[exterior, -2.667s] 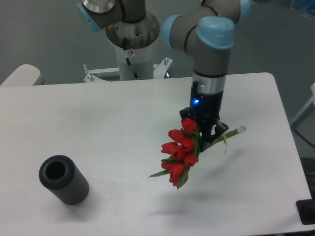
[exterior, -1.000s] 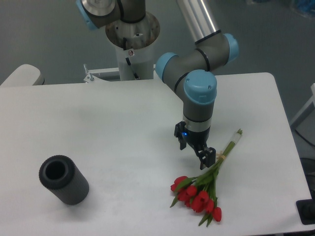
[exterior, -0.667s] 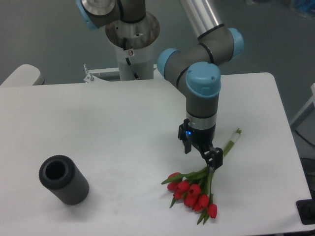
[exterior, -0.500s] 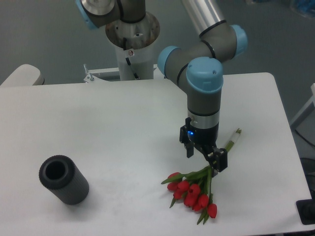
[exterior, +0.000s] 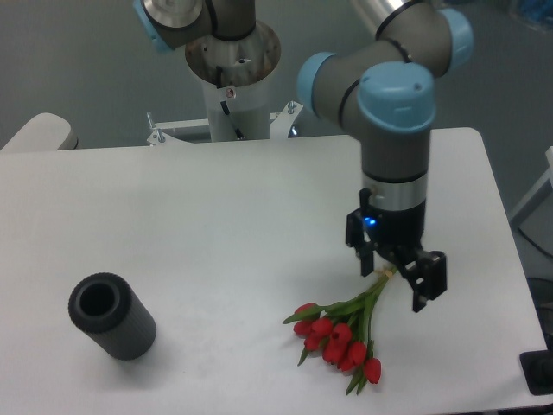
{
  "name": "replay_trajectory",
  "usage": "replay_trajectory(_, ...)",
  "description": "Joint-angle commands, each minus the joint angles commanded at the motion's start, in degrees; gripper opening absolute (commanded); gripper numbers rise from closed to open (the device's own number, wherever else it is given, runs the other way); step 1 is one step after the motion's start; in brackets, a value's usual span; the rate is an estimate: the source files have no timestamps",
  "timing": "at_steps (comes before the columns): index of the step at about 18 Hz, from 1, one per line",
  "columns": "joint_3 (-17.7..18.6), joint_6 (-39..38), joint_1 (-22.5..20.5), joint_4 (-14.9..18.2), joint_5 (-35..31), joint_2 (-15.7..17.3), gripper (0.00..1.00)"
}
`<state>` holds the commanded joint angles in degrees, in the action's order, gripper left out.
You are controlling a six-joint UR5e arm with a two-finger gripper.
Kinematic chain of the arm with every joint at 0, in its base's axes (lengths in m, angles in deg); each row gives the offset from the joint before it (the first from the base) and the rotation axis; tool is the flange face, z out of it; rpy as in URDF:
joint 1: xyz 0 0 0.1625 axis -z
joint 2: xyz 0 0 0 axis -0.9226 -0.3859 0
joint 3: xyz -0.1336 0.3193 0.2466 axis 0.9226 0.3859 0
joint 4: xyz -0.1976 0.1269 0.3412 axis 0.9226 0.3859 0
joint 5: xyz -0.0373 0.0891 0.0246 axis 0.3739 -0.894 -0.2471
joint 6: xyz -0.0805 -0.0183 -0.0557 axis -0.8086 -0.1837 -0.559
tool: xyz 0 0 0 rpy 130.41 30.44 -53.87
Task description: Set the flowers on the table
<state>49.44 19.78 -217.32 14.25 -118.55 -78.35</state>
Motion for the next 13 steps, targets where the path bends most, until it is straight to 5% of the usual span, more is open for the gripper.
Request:
replay_trajectory(8,-0.1,16.8,-5.8,0.3,0.1,-1.4,1.00)
replay_trajectory(13,0.6,18.9,-6.3,-0.1,0.0,-1.5,1.00)
